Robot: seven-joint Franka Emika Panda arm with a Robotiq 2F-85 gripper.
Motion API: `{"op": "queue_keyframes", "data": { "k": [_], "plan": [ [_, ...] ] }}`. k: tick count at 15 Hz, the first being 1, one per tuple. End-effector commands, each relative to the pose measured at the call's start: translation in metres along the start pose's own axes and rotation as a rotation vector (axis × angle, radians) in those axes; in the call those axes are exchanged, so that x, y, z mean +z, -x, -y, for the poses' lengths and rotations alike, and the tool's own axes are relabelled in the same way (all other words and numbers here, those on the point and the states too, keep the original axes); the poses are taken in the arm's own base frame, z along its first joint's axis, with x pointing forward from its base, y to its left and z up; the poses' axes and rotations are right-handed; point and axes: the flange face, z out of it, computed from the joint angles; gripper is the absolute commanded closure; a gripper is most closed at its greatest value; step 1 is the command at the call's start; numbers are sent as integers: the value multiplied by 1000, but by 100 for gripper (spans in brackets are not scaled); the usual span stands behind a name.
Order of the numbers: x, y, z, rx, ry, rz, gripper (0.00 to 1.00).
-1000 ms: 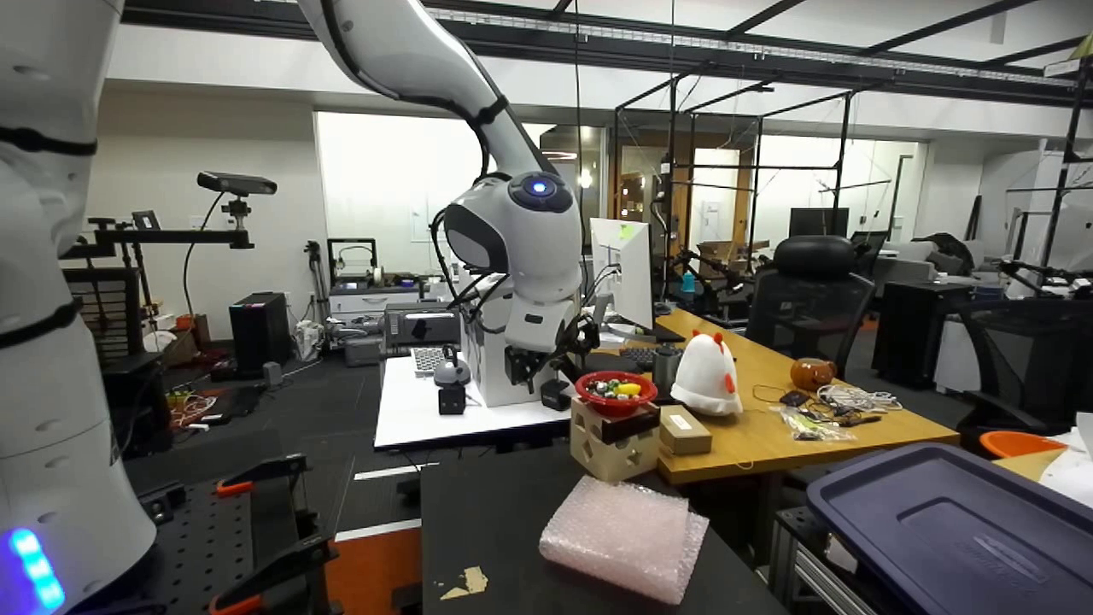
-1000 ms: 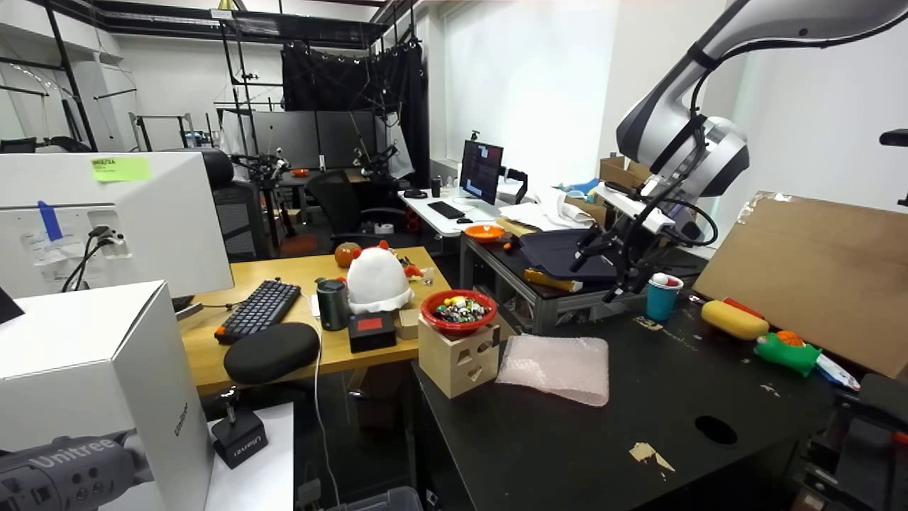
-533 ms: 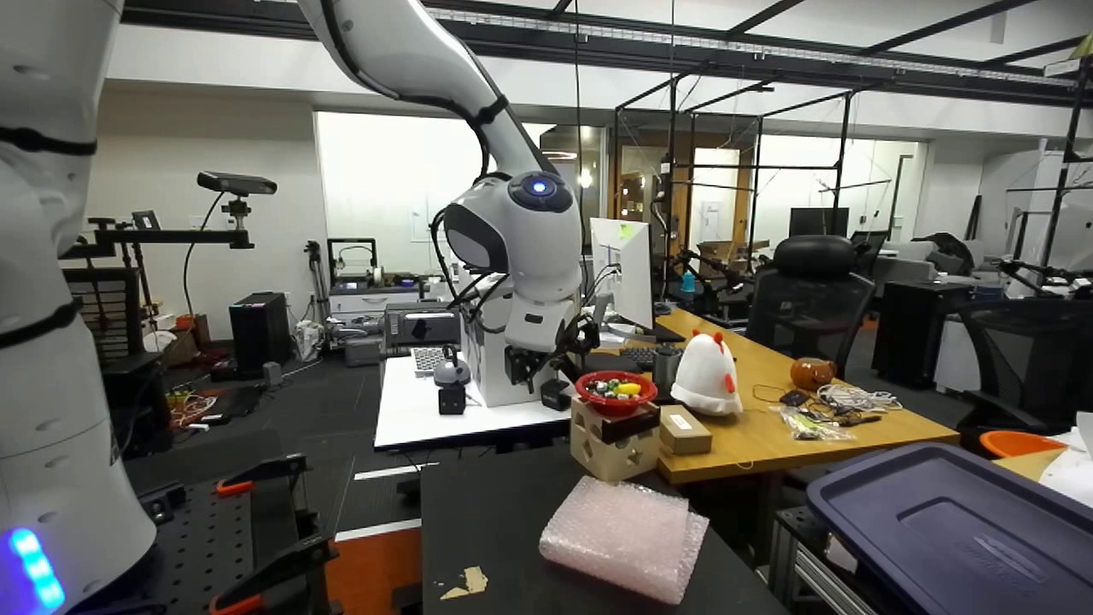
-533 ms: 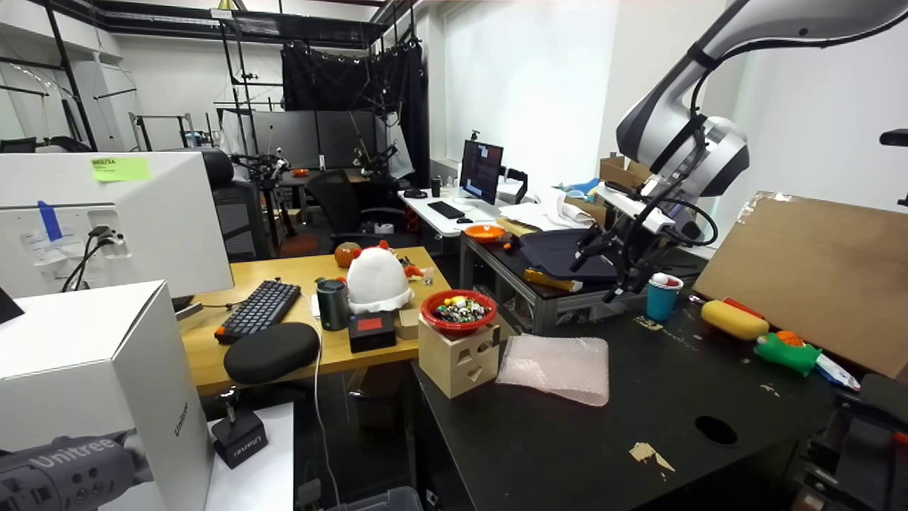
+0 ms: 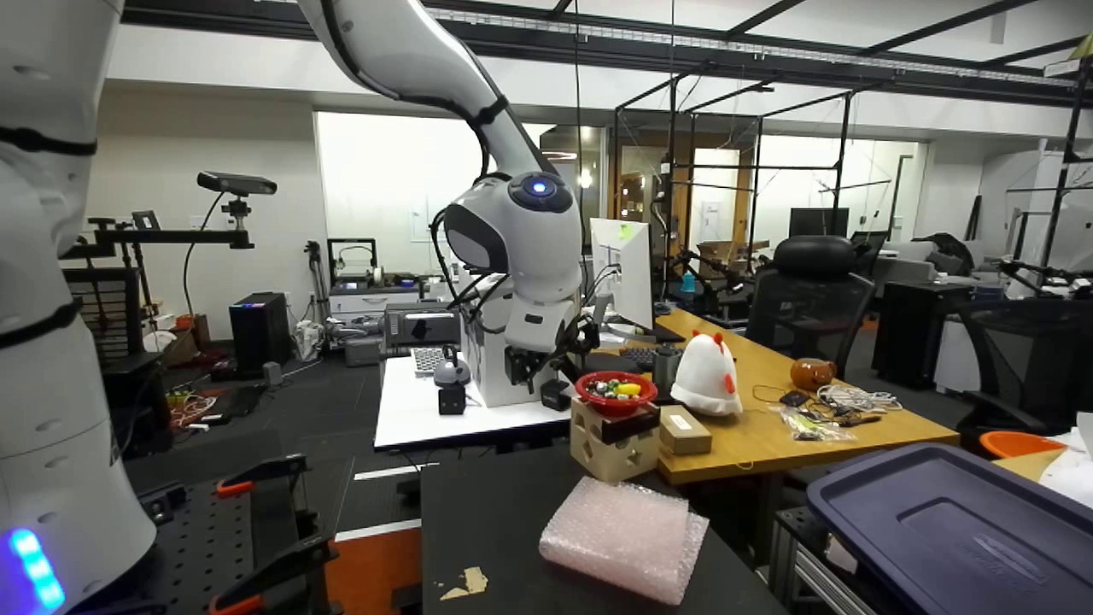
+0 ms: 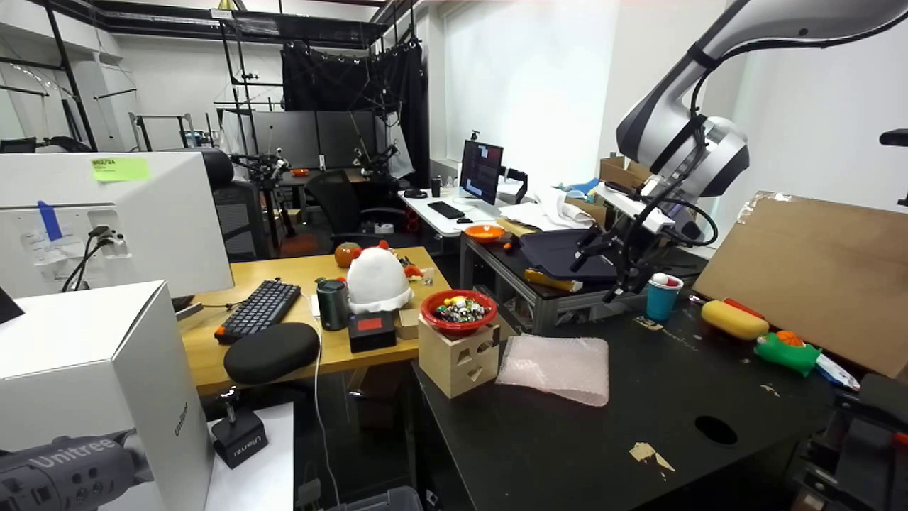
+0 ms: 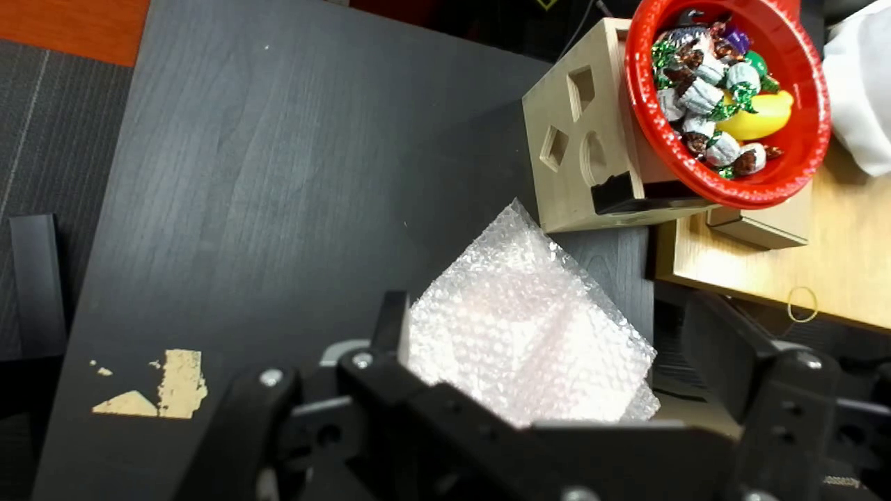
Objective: Unfold the pink plastic
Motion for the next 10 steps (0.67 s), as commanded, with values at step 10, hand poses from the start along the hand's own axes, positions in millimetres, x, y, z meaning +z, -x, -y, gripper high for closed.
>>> {"op": "queue_keyframes", "data": {
  "k": [10],
  "plan": [
    [18, 18, 27, 21, -15, 55, 0]
  ]
}}
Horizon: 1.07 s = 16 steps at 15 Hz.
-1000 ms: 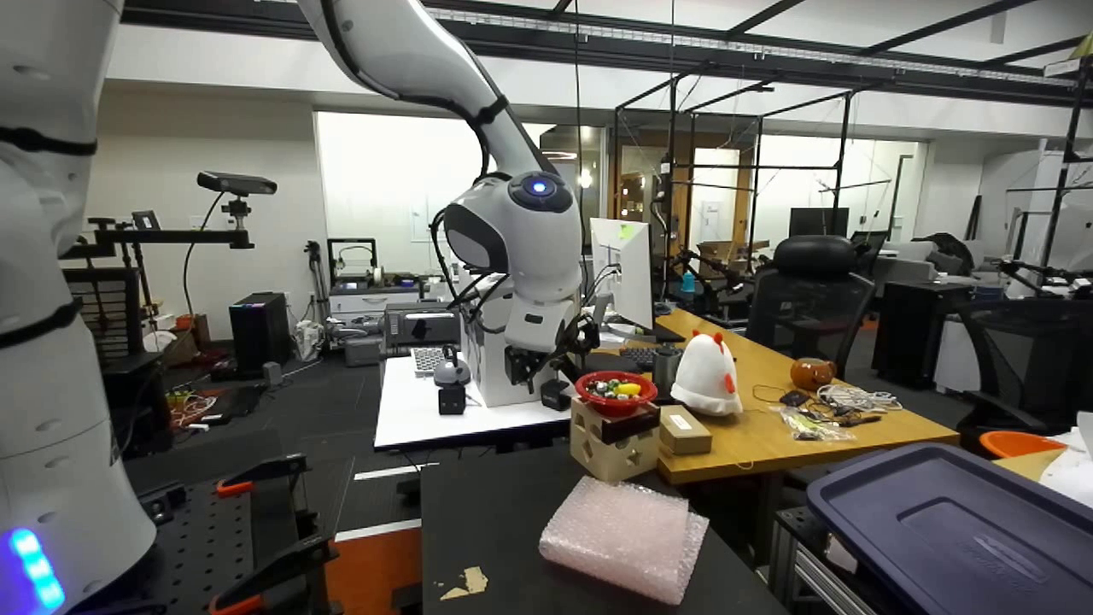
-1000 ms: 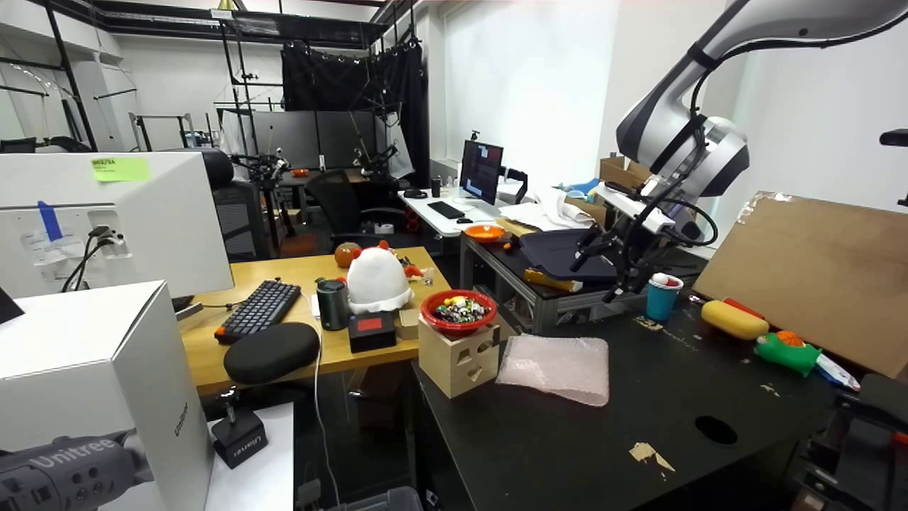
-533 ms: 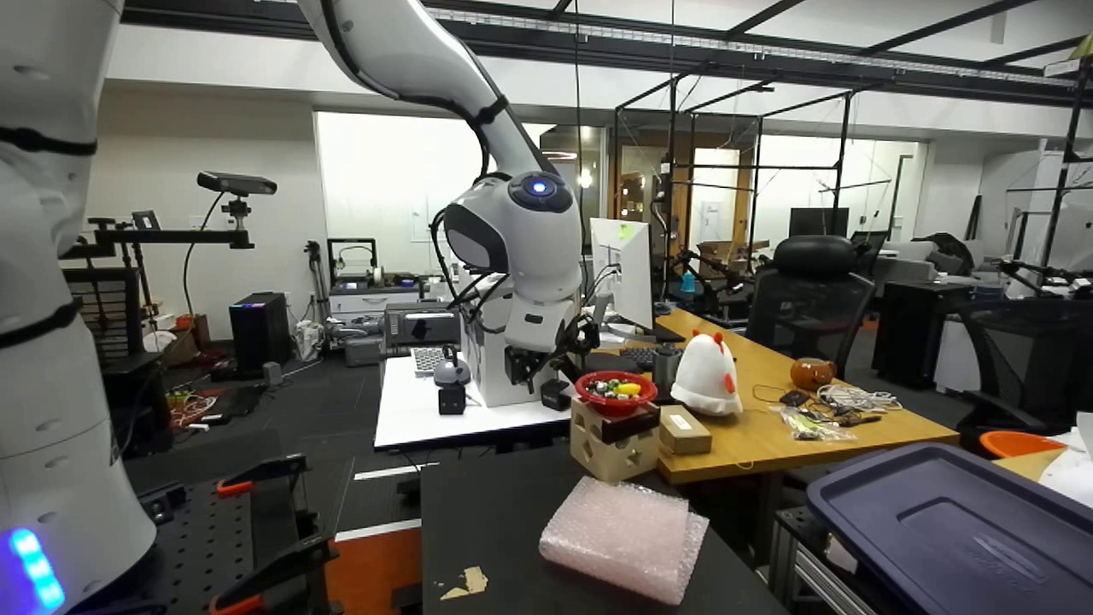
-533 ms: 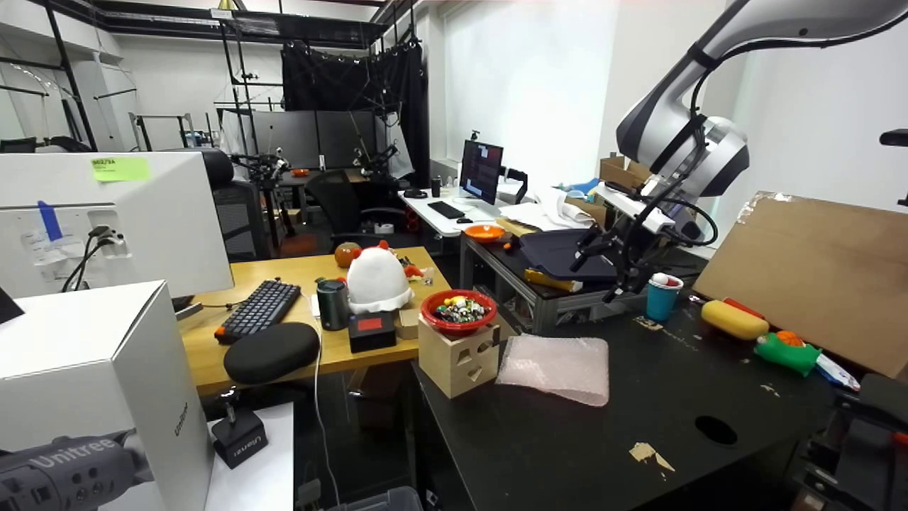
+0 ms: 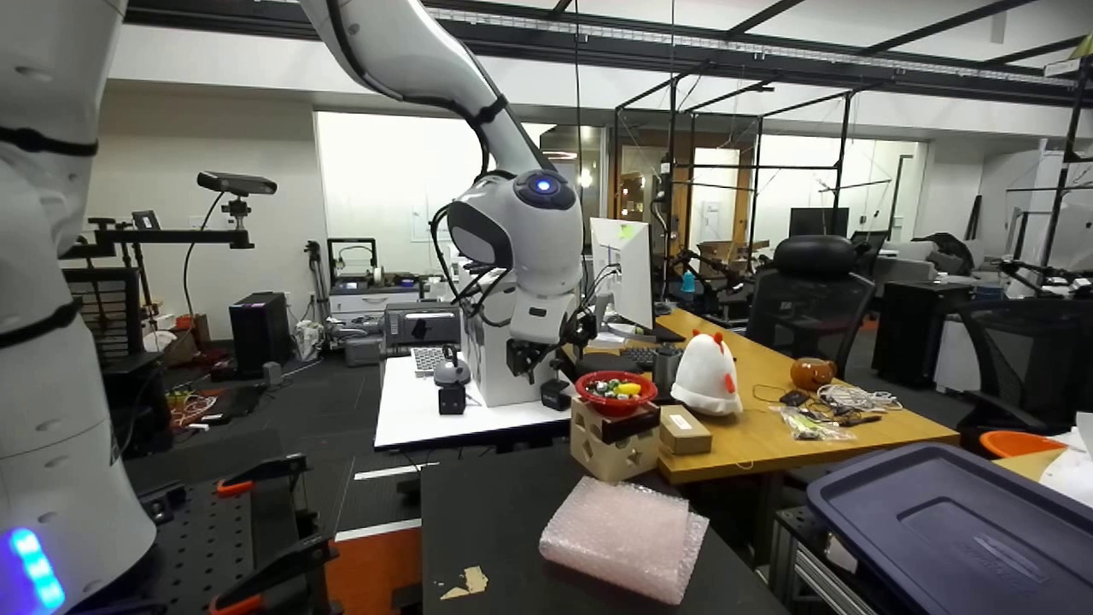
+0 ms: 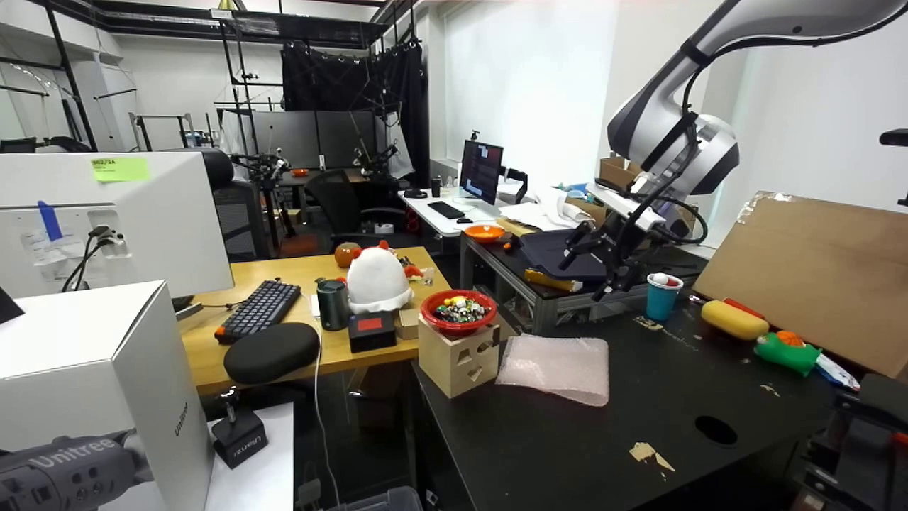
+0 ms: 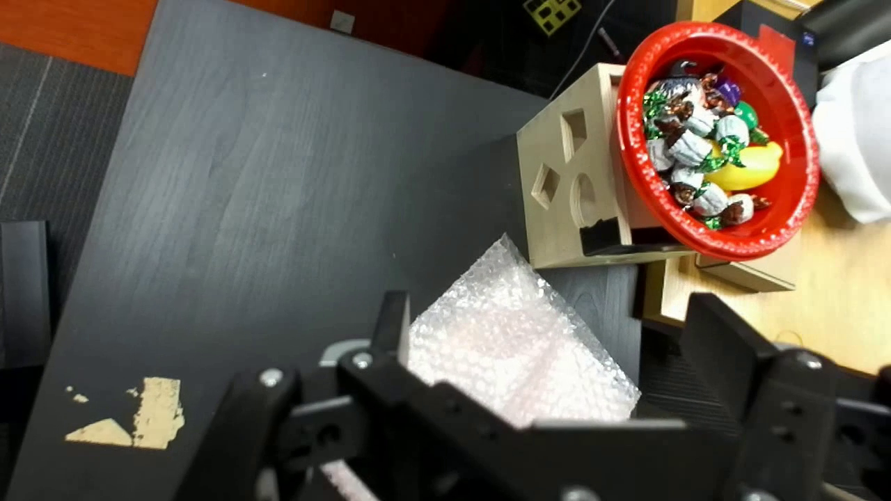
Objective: Unfold the pink plastic
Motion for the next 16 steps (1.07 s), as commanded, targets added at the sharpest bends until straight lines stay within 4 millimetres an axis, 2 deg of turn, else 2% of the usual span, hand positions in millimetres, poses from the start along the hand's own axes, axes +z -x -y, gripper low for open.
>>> {"op": "queue_keyframes", "data": {
  "k": [1, 8, 16],
  "plan": [
    [17, -4, 20, 93, -29, 22, 0],
    [84, -37, 27, 322, -33, -19, 0],
    [159, -46, 17, 492, -27, -137, 0]
  ]
}}
